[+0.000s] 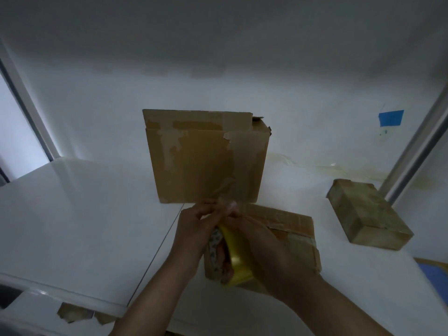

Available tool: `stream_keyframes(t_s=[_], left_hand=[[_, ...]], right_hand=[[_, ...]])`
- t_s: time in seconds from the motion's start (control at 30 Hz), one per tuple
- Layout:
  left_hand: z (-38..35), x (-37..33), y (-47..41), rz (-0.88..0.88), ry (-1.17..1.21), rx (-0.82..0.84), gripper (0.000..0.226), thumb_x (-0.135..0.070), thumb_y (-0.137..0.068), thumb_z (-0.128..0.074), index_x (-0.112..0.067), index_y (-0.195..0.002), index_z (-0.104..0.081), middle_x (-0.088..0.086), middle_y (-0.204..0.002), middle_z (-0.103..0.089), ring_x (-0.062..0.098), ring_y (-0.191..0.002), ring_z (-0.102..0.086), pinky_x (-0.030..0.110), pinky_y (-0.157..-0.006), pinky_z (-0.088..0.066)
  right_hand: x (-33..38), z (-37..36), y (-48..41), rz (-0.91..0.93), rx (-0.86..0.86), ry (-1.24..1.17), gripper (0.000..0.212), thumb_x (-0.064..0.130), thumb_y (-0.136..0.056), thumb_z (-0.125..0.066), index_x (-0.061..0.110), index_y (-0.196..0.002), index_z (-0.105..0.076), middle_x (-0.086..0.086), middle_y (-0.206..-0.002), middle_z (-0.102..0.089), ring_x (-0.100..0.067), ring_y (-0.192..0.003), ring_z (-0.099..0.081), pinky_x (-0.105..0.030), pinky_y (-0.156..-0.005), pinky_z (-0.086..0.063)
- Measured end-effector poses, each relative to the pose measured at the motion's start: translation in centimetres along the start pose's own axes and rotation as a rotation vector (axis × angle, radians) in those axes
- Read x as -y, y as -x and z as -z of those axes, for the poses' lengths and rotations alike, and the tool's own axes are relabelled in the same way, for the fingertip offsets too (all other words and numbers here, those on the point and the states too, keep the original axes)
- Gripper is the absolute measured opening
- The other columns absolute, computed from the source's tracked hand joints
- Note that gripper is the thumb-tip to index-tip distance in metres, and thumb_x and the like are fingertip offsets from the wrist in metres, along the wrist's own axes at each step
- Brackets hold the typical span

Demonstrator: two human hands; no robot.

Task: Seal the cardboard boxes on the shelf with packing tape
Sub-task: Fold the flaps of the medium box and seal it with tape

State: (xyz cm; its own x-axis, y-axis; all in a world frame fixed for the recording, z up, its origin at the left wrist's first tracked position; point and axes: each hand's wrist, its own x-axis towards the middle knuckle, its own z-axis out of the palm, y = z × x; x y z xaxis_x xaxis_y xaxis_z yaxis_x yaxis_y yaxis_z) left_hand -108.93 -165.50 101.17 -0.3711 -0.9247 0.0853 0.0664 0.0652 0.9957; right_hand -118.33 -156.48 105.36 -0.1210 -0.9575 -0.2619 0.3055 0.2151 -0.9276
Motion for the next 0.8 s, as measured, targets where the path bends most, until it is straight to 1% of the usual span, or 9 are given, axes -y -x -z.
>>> stream_keyframes(t_s=[0.07,0.13,0.23,0.33,0.43,0.5,0.6,0.7,0.8], left_hand=[[-0.8,-0.3,-0.2,0.009,0.025,-0.005,0.018,-0.038,-0.076,-0.077,-0.022,-0.083,-0.08,-0.009,-0.088,-0.077,0.004,-0.088,-0.07,0.019,-0.076,-0.047],[-1.4,-0.6,-0.8,-0.078,-0.036,-0.039,0.013,-0.035,-0.082,-0.075,-0.023,-0.081,-0.079,-0.012,-0.082,-0.075,0.0,-0.08,-0.068,0.013,-0.07,-0.047],[-1.8,-1.0,-2.3,-0.292,-0.271,-0.045,0.015,-0.029,-0.089,-0.07,-0.034,-0.075,-0.071,-0.027,-0.071,-0.067,-0.007,-0.072,-0.062,0.006,-0.063,-0.04],[-1.7,-1.1,-4.0,-0.459,-0.421,-0.003,0.027,-0.018,-0.092,-0.068,-0.042,-0.08,-0.067,-0.042,-0.074,-0.062,-0.014,-0.078,-0.059,0.006,-0.069,-0.041],[-1.4,-0.4,-5.7,-0.54,-0.574,-0.013,0.018,-0.019,-0.093,-0.067,-0.03,-0.103,-0.076,-0.027,-0.076,-0.064,-0.002,-0.081,-0.056,0.01,-0.076,-0.042],[-1.0,0.1,-6.7,-0.565,-0.63,-0.017,0.027,-0.02,-0.095,-0.065,-0.028,-0.12,-0.07,-0.021,-0.077,-0.064,0.0,-0.079,-0.052,0.006,-0.073,-0.039],[-0.1,0.3,-7.2,-0.434,-0.432,0.098,0.025,-0.022,-0.094,-0.066,-0.034,-0.116,-0.069,-0.024,-0.086,-0.07,0.0,-0.087,-0.067,0.015,-0.082,-0.052],[0.9,0.2,-7.8,-0.384,-0.295,0.162,0.034,-0.021,-0.089,-0.07,-0.024,-0.123,-0.067,-0.016,-0.098,-0.074,-0.001,-0.093,-0.07,0.018,-0.086,-0.055],[1.8,0.5,-9.3,-0.388,-0.35,0.244,0.042,-0.025,-0.084,-0.075,-0.024,-0.124,-0.066,-0.005,-0.106,-0.075,0.002,-0.095,-0.07,0.025,-0.088,-0.057]], right_hand=[[0.4,0.4,0.1,0.009,0.011,-0.052,0.016,0.024,-0.101,-0.046,0.016,-0.102,-0.061,-0.022,-0.087,-0.064,-0.024,-0.061,-0.07,-0.019,-0.048,-0.049],[1.0,0.5,0.1,0.027,-0.017,-0.102,0.016,0.018,-0.1,-0.048,0.014,-0.09,-0.061,-0.012,-0.061,-0.068,-0.007,-0.043,-0.061,-0.013,-0.042,-0.045],[1.9,0.9,-0.6,0.056,-0.077,-0.016,0.019,0.024,-0.1,-0.05,0.013,-0.091,-0.063,-0.002,-0.055,-0.065,-0.011,-0.045,-0.062,-0.018,-0.045,-0.05],[2.9,1.5,-1.3,0.035,-0.114,0.044,0.023,0.028,-0.1,-0.049,0.013,-0.088,-0.062,0.0,-0.052,-0.065,-0.011,-0.041,-0.061,-0.018,-0.044,-0.05],[3.4,1.6,-1.5,-0.024,-0.132,0.056,0.025,0.029,-0.099,-0.051,0.005,-0.102,-0.061,-0.008,-0.056,-0.065,-0.017,-0.043,-0.061,-0.024,-0.046,-0.053],[3.2,1.8,-1.3,-0.062,-0.139,0.036,0.023,0.025,-0.1,-0.051,0.006,-0.088,-0.06,-0.005,-0.051,-0.064,-0.015,-0.04,-0.06,-0.021,-0.042,-0.051],[2.9,1.4,-1.4,-0.09,-0.188,0.024,0.026,0.023,-0.099,-0.053,0.011,-0.076,-0.057,0.001,-0.044,-0.062,-0.011,-0.035,-0.058,-0.017,-0.036,-0.047],[2.8,0.0,-2.0,-0.103,-0.217,0.016,0.025,0.023,-0.099,-0.052,0.008,-0.081,-0.06,-0.004,-0.05,-0.063,-0.016,-0.039,-0.059,-0.021,-0.04,-0.049],[2.5,-1.0,-2.7,-0.156,-0.204,-0.095,0.022,0.017,-0.099,-0.048,-0.001,-0.09,-0.058,-0.013,-0.058,-0.062,-0.022,-0.043,-0.058,-0.026,-0.043,-0.052]])
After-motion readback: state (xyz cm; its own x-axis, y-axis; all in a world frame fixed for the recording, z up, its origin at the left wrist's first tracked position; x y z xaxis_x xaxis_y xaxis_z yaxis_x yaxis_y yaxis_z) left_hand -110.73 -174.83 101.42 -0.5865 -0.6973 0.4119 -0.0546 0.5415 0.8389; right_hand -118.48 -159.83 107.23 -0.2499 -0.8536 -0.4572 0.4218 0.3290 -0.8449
